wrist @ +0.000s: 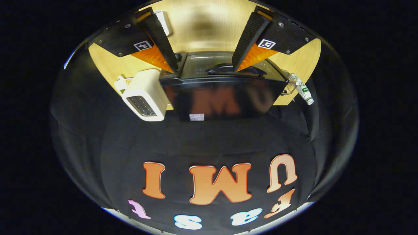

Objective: Open the toaster oven, put the food inside, and close the toaster oven door.

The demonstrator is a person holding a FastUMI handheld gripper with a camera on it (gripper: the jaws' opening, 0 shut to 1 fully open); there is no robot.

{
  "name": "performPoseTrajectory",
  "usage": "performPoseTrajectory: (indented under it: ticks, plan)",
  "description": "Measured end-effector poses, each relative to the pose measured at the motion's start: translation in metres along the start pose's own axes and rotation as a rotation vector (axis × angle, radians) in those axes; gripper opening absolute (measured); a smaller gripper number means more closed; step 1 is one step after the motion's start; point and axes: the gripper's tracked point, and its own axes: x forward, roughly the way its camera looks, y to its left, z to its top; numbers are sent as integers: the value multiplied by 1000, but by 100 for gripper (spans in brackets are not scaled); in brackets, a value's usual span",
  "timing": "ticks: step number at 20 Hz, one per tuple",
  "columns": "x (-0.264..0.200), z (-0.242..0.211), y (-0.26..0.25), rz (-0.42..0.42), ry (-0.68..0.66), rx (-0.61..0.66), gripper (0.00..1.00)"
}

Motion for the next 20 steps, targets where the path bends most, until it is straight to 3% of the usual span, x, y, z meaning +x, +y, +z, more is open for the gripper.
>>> performPoseTrajectory:
  ticks: [4, 10, 15, 20]
  plan:
    - [-40, 63, -56, -19, -108, 60, 100]
    - [-102, 122, -134, -63, -229, 49, 100]
    - [-135, 140, -177, -64, -285, 57, 100]
    - [-135, 141, -198, -36, -297, 64, 100]
